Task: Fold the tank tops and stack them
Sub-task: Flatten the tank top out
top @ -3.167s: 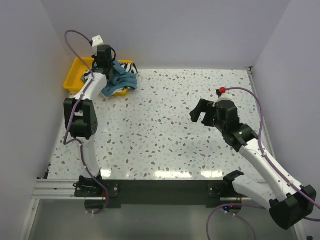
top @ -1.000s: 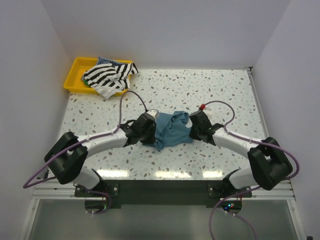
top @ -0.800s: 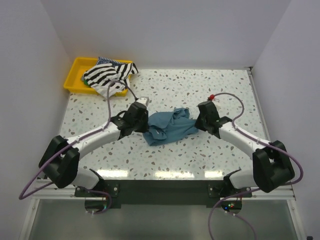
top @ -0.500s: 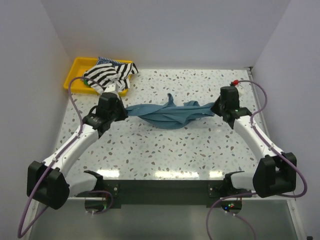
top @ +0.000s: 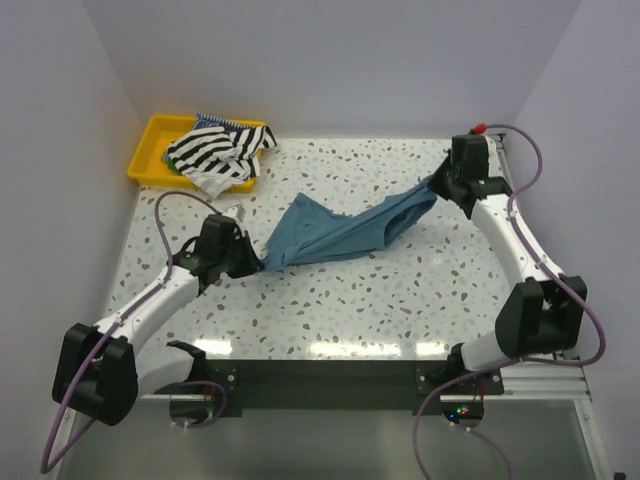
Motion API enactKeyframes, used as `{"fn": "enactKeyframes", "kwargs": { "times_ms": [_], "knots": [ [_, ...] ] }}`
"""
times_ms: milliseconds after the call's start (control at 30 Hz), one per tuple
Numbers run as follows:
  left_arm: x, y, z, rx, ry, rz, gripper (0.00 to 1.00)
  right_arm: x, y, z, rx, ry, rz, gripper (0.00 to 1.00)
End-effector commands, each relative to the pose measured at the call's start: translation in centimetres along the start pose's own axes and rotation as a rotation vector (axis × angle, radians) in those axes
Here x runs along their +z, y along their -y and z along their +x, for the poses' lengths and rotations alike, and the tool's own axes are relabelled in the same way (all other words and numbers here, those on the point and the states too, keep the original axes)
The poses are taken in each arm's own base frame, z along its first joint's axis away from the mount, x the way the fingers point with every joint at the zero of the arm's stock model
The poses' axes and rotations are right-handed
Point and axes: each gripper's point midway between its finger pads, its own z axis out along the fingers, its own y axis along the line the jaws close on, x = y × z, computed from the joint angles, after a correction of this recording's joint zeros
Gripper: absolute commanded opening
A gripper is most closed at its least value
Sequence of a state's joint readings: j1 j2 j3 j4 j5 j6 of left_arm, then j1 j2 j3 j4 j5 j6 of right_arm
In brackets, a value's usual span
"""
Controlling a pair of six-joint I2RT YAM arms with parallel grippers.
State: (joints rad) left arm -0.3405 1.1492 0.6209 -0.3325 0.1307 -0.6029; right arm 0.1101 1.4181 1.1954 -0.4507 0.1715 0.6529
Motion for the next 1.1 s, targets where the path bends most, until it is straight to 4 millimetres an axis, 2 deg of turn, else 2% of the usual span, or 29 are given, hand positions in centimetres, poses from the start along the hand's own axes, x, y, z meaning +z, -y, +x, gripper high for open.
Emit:
{"fn": "enactKeyframes", "kwargs": {
  "times_ms": [0,33,67,100,133,167,200,233,300,333,367,400,433,467,500,533,567,600,633,700,733,767,867,900,933,967,1000,1033,1067],
  "knots": [
    [-3.0,4.8,-6.9,0.008,0.186,0.134,0.0,-0.1,-5.0,-5.8,-0.003,0.071,-0.117,0.0],
    [-3.6,5.5,-8.3,0.007,0.211,0.145,0.0,-1.2,-7.3,-9.0,0.003,0.129,-0.17,0.0],
    [-4.2,6.2,-9.4,0.008,0.227,0.159,0.0,0.0,-8.5,-9.0,0.0,0.097,-0.196,0.0],
    [-5.8,7.9,-12.0,0.017,0.288,0.193,0.0,-0.1,-9.6,-9.9,-0.003,0.102,-0.226,0.0],
    [-6.5,8.2,-13.0,0.017,0.306,0.193,0.0,-1.7,-11.7,-12.5,-0.014,0.138,-0.278,0.0],
    [-7.4,8.6,-14.2,0.02,0.341,0.194,0.0,-1.0,-12.5,-12.9,-0.023,0.127,-0.288,0.0],
    [-9.7,9.8,-16.2,0.036,0.409,0.219,0.0,-1.5,-13.5,-13.5,-0.033,0.13,-0.327,0.0],
    [-10.9,10.3,-16.9,0.038,0.436,0.225,0.0,-3.3,-14.9,-15.5,-0.044,0.174,-0.37,0.0],
    [-14.1,11.6,-17.8,0.04,0.505,0.282,0.0,-4.3,-15.5,-16.8,-0.056,0.204,-0.385,0.0],
    [-14.7,12.1,-17.3,0.041,0.508,0.318,0.0,-5.3,-15.7,-17.4,-0.063,0.219,-0.388,0.0],
    [-14.9,13.0,-16.5,0.044,0.493,0.378,0.0,-5.3,-15.4,-17.5,-0.069,0.222,-0.372,0.0],
    [-13.9,12.6,-14.6,0.007,0.446,0.392,0.0,-5.3,-14.8,-17.4,-0.073,0.223,-0.347,0.0],
    [-13.1,13.9,-12.6,0.023,0.401,0.436,0.0,-4.5,-13.6,-16.5,-0.091,0.197,-0.294,0.0],
    [-11.8,14.1,-10.9,0.023,0.365,0.433,0.0,-3.8,-12.6,-15.8,-0.097,0.175,-0.258,0.0],
    [-8.9,13.3,-7.5,0.003,0.274,0.401,0.0,-3.4,-11.1,-15.4,-0.095,0.167,-0.21,0.0],
    [-7.9,14.9,-4.3,0.034,0.206,0.445,0.0,-1.1,-8.8,-12.8,-0.102,0.1,-0.145,0.0],
    [-6.8,15.3,-2.2,0.031,0.153,0.458,0.0,-0.2,-7.4,-11.8,-0.101,0.075,-0.11,0.0],
    [-4.3,14.1,1.7,0.005,0.054,0.428,0.0,1.0,-5.2,-11.2,-0.087,0.058,-0.063,0.0],
    [-4.1,15.7,3.9,0.037,0.024,0.487,0.0,2.7,-3.0,-9.0,-0.082,-0.001,-0.014,0.01],
    [-2.4,15.5,6.8,0.063,-0.048,0.476,0.19,4.5,0.3,-7.8,-0.058,-0.046,0.051,0.18],
    [-2.2,15.6,7.6,0.081,-0.066,0.473,0.27,5.5,1.5,-6.4,-0.062,-0.089,0.08,0.24],
    [-2.2,16.0,7.2,0.09,-0.056,0.473,0.39,5.8,1.9,-5.9,-0.065,-0.104,0.086,0.36],
    [-2.5,15.7,5.5,0.13,0.007,0.419,0.55,5.3,2.0,-5.0,-0.069,-0.108,0.07,0.57],
    [-3.1,16.5,3.8,0.148,0.056,0.416,0.56,4.9,1.6,-4.9,-0.075,-0.094,0.06,0.61],
    [-2.7,15.3,2.9,0.151,0.085,0.332,0.57,4.7,1.8,-4.0,-0.09,-0.106,0.066,0.63],
    [-3.3,15.9,1.2,0.154,0.126,0.318,0.57,3.7,1.9,-4.4,-0.098,-0.074,0.08,0.64],
    [-2.9,15.0,0.1,0.148,0.148,0.264,0.57,3.2,1.1,-3.4,-0.118,-0.083,0.066,0.64],
    [-2.6,14.0,-0.8,0.142,0.165,0.213,0.56,3.1,1.2,-1.8,-0.117,-0.11,0.06,0.64],
    [-2.1,13.5,-2.0,0.152,0.186,0.181,0.56,1.7,-0.8,-0.5,-0.135,-0.118,-0.013,0.64]
  ]
}}
